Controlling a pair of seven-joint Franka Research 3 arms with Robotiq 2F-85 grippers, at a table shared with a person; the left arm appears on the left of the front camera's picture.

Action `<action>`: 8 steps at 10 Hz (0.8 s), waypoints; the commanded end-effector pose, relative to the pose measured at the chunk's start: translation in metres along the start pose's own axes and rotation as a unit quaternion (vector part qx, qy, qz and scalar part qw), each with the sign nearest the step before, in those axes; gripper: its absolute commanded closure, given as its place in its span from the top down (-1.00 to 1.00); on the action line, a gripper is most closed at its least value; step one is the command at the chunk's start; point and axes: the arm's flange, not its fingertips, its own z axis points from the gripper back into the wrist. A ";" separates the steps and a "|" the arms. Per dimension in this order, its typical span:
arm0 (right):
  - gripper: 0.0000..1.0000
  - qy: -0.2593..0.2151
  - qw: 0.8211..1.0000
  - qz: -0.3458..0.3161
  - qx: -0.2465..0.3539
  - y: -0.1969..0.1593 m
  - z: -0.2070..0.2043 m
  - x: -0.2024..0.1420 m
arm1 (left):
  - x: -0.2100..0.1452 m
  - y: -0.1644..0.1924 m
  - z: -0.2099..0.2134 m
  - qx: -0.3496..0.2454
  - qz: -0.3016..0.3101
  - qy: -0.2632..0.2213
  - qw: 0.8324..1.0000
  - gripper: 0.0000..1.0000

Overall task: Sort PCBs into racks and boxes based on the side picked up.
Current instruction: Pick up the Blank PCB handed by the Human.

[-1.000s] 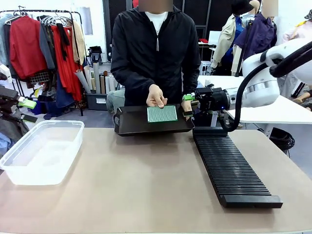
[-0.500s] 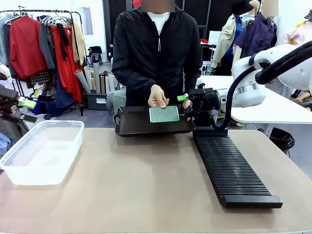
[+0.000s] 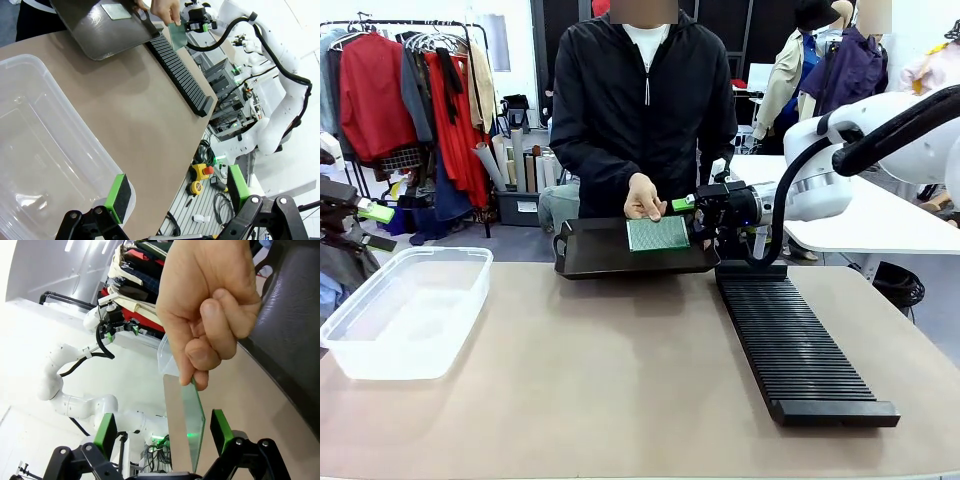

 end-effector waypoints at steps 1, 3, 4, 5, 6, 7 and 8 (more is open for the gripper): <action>1.00 -0.032 0.999 0.023 -0.002 -0.002 0.001 0.002 | 0.000 -0.002 0.001 -0.003 0.005 -0.001 1.000 1.00; 1.00 -0.047 0.998 0.030 -0.005 -0.002 0.002 0.001 | 0.000 -0.002 0.001 -0.003 0.005 -0.001 1.000 1.00; 0.89 -0.050 0.998 0.031 -0.008 -0.002 0.000 0.001 | 0.000 -0.002 0.001 -0.003 0.005 -0.001 1.000 1.00; 0.68 -0.052 0.998 0.030 -0.013 -0.003 -0.001 0.000 | 0.000 -0.002 0.001 -0.003 0.005 -0.001 1.000 1.00; 0.39 -0.052 0.998 0.030 -0.016 -0.003 -0.002 0.000 | 0.000 -0.002 0.001 -0.003 0.005 -0.001 1.000 1.00; 0.03 -0.050 0.998 0.028 -0.018 -0.004 -0.003 0.000 | 0.000 -0.002 0.001 -0.003 0.005 -0.001 1.000 1.00; -0.33 -0.051 0.998 0.029 -0.023 -0.004 -0.004 -0.001 | 0.000 -0.002 0.001 -0.003 0.005 -0.001 1.000 1.00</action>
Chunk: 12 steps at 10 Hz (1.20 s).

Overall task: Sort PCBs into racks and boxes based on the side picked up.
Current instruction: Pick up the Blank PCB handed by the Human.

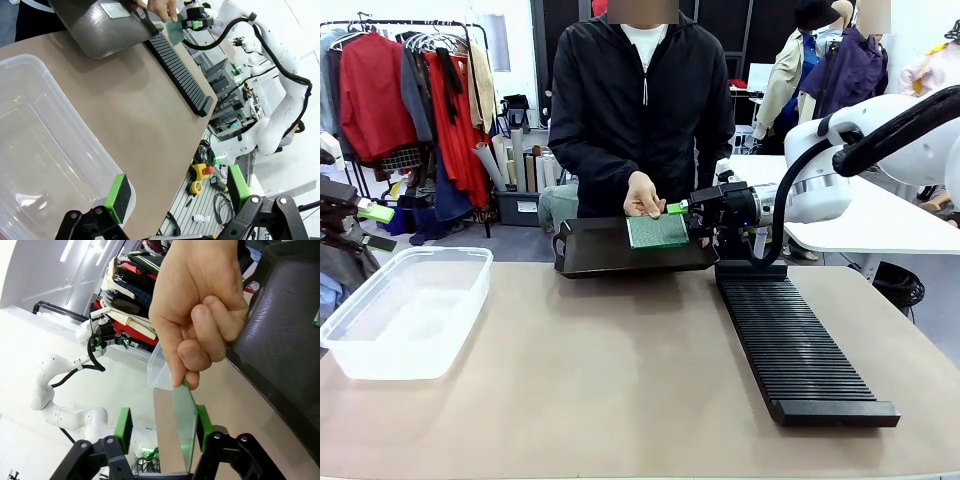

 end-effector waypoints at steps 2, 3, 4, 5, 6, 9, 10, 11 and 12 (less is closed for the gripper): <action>-1.00 -0.029 0.999 0.016 -0.009 0.003 -0.009 -0.004 | 0.000 -0.002 0.001 -0.003 0.005 -0.001 1.000 1.00; -1.00 -0.033 0.999 0.015 -0.009 0.003 -0.010 -0.004 | 0.000 -0.002 0.001 -0.003 0.005 -0.001 1.000 1.00; -1.00 -0.039 0.999 0.011 -0.008 0.003 -0.011 -0.003 | 0.000 -0.002 0.001 -0.003 0.005 -0.001 1.000 1.00; -1.00 -0.042 0.999 0.005 -0.009 0.003 -0.012 -0.002 | 0.000 -0.002 0.001 -0.003 0.005 -0.001 1.000 1.00; -1.00 -0.043 0.999 0.002 -0.012 0.004 -0.012 -0.001 | 0.000 -0.002 0.001 -0.003 0.005 -0.001 1.000 1.00; -1.00 -0.035 0.999 -0.012 -0.009 0.004 -0.013 -0.001 | 0.000 -0.002 0.001 -0.003 0.005 -0.001 1.000 1.00; -1.00 -0.022 1.000 -0.003 -0.012 -0.002 -0.006 0.003 | 0.000 -0.002 0.001 -0.003 0.005 -0.001 1.000 1.00; -1.00 -0.022 1.000 -0.003 -0.012 -0.002 -0.006 0.003 | 0.000 -0.002 0.001 -0.003 0.005 -0.001 1.000 1.00; -1.00 -0.022 1.000 -0.003 -0.012 -0.002 -0.006 0.003 | 0.000 -0.002 0.001 -0.003 0.005 -0.001 1.000 1.00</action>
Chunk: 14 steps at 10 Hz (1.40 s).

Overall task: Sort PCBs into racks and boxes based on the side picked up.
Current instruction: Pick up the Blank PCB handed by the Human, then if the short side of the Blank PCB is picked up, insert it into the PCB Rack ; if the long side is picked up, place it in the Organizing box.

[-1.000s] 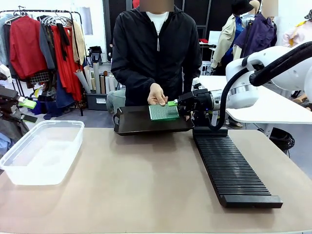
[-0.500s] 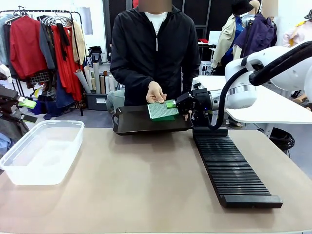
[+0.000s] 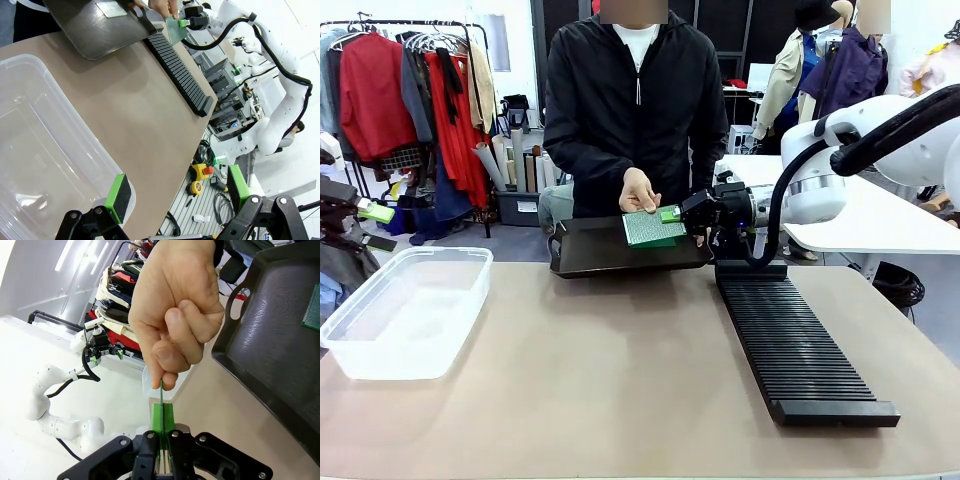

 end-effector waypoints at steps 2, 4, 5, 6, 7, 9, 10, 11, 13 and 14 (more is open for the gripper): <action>-1.00 0.001 1.000 0.002 0.001 0.001 -0.001 0.000 | 0.000 -0.002 0.001 -0.003 0.005 -0.001 1.000 1.00; -1.00 0.001 1.000 0.002 0.001 0.001 -0.001 0.000 | 0.000 -0.002 0.001 -0.003 0.005 -0.001 1.000 1.00; -1.00 0.001 1.000 0.002 0.001 0.001 -0.001 0.000 | 0.000 -0.002 0.001 -0.003 0.005 -0.001 1.000 1.00; -1.00 0.001 1.000 0.002 0.001 0.001 -0.001 0.000 | 0.000 -0.002 0.001 -0.003 0.005 -0.001 1.000 1.00; -1.00 0.001 1.000 0.002 0.001 0.001 -0.001 0.000 | 0.000 -0.002 0.001 -0.003 0.005 -0.001 1.000 1.00; -1.00 0.001 1.000 0.002 0.001 0.001 -0.001 0.000 | 0.000 -0.002 0.001 -0.003 0.005 -0.001 1.000 1.00; -1.00 0.001 1.000 0.002 0.001 0.001 -0.001 0.000 | 0.000 -0.002 0.001 -0.003 0.005 -0.001 1.000 1.00; -1.00 0.001 1.000 0.002 0.001 0.001 -0.001 0.000 | 0.000 -0.002 0.001 -0.003 0.005 -0.001 1.000 1.00; -1.00 0.001 1.000 0.002 0.001 0.001 -0.001 0.000 | 0.000 -0.002 0.001 -0.003 0.005 -0.001 1.000 1.00; -1.00 0.001 1.000 0.002 0.001 0.001 -0.001 0.000 | 0.000 -0.002 0.001 -0.003 0.005 -0.001 1.000 1.00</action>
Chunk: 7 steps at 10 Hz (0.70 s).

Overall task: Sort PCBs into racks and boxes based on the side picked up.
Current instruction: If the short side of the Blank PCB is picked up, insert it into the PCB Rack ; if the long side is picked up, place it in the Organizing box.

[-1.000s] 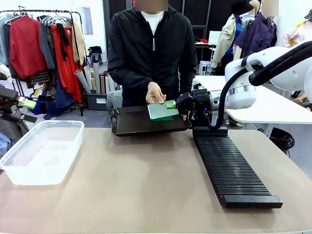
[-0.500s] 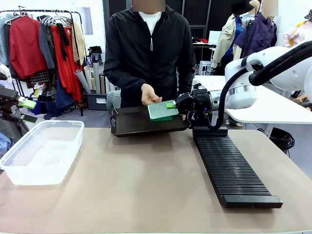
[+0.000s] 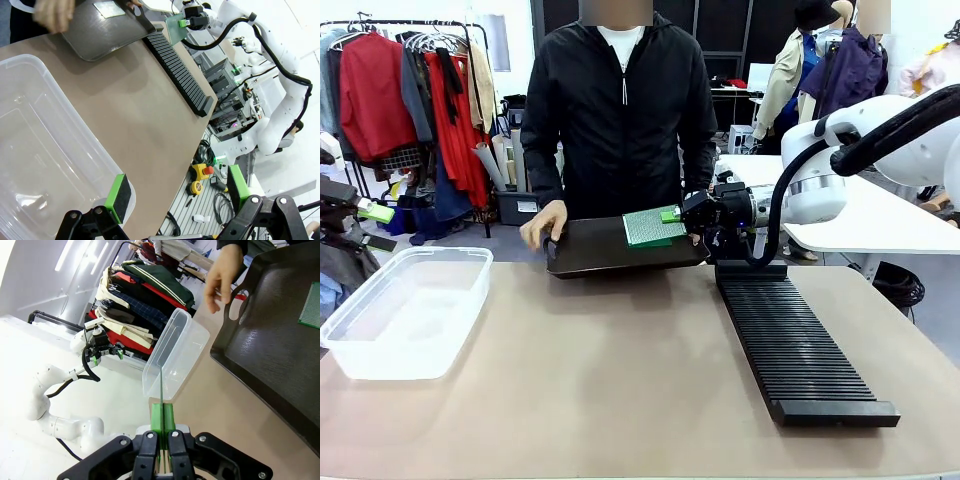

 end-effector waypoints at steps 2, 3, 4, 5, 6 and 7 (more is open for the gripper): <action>-1.00 0.001 1.000 0.002 0.001 0.001 -0.001 0.000 | 0.000 -0.002 0.001 -0.003 0.005 -0.001 1.000 1.00; -1.00 0.001 1.000 0.002 0.001 0.001 -0.001 0.000 | 0.000 -0.002 0.001 -0.003 0.005 -0.001 1.000 1.00; -1.00 0.001 1.000 0.002 0.001 0.001 -0.001 0.000 | 0.000 -0.002 0.001 -0.003 0.005 -0.001 1.000 1.00; -1.00 0.001 1.000 0.002 0.001 0.001 -0.001 0.000 | 0.000 -0.002 0.001 -0.003 0.005 -0.001 1.000 1.00; -1.00 0.001 1.000 0.002 0.001 0.001 -0.001 0.000 | 0.000 -0.002 0.001 -0.003 0.005 -0.001 1.000 1.00; -1.00 0.001 1.000 0.002 0.001 0.001 -0.001 0.000 | 0.000 -0.002 0.001 -0.003 0.005 -0.001 1.000 1.00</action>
